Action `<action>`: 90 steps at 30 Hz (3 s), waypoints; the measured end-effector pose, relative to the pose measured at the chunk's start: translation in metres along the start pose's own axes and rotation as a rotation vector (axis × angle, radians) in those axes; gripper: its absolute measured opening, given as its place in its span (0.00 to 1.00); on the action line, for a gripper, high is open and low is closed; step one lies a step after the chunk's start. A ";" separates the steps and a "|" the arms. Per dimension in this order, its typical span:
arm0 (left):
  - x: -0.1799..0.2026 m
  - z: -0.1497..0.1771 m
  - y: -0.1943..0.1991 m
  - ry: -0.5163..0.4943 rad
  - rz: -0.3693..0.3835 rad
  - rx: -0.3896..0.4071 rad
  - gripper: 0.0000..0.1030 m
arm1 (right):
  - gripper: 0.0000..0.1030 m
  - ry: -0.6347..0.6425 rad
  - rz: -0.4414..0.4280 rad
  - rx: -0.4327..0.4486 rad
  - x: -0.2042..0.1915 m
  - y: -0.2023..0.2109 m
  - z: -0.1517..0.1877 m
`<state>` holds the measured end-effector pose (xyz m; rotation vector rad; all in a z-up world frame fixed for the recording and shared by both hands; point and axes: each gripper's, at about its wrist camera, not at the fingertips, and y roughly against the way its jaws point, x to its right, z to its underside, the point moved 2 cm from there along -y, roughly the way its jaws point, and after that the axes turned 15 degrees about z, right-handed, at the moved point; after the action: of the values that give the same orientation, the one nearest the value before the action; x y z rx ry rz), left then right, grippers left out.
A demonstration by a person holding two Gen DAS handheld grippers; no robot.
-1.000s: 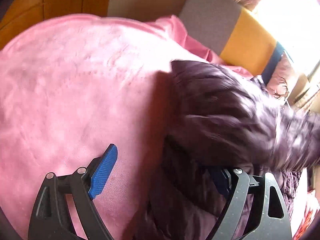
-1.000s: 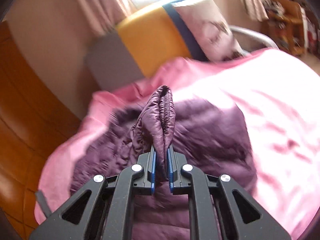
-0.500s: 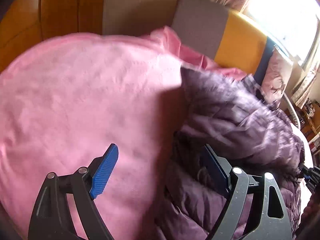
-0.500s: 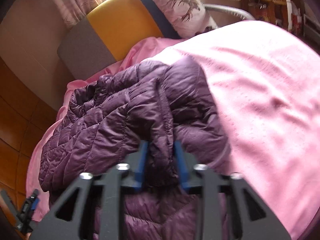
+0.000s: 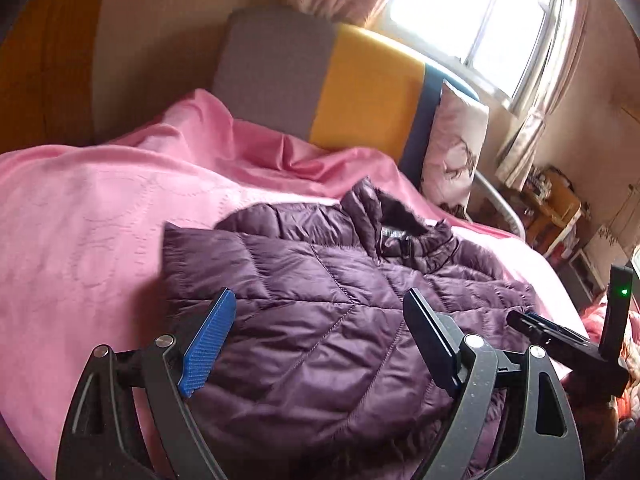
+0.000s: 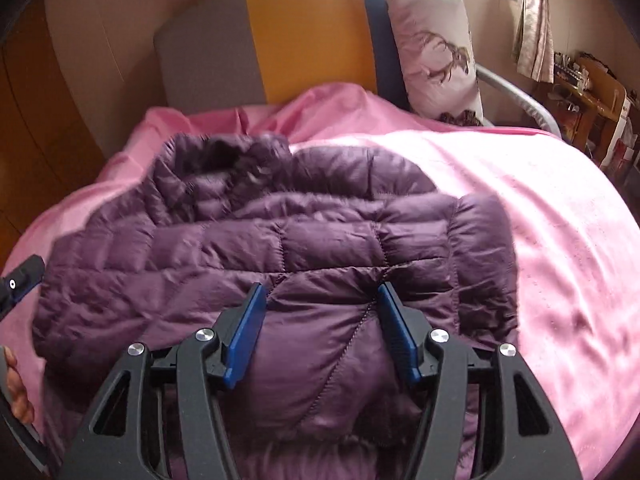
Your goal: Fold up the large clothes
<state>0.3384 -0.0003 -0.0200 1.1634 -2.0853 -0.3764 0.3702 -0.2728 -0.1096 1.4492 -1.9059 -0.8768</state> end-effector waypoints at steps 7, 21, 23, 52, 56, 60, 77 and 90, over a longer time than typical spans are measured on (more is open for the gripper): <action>-0.025 0.031 -0.049 -0.015 -0.033 -0.107 0.82 | 0.59 0.048 0.016 -0.007 -0.009 -0.038 0.017; -0.027 0.039 -0.055 -0.029 -0.051 -0.103 0.82 | 0.59 0.097 0.071 0.015 -0.023 -0.050 0.024; -0.022 0.037 -0.048 -0.041 -0.075 -0.106 0.82 | 0.60 0.099 0.074 0.016 -0.024 -0.049 0.024; -0.039 0.029 -0.066 -0.047 -0.110 -0.103 0.86 | 0.86 0.098 0.067 0.061 -0.042 -0.061 0.009; -0.037 0.029 -0.066 -0.053 -0.119 -0.107 0.87 | 0.86 0.093 0.059 0.060 -0.041 -0.061 0.010; -0.019 0.027 -0.048 -0.073 -0.210 -0.103 0.87 | 0.86 0.087 0.052 0.065 -0.038 -0.059 0.010; 0.055 0.080 0.097 -0.133 -0.223 0.079 0.94 | 0.98 0.042 -0.010 0.008 -0.015 0.034 0.064; 0.058 0.135 0.127 -0.096 -0.190 0.053 0.94 | 0.98 0.003 -0.043 -0.060 0.005 0.072 0.145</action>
<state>0.1447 0.0109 -0.0194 1.4050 -2.0829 -0.4770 0.2147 -0.2420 -0.1413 1.4603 -1.8360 -0.9430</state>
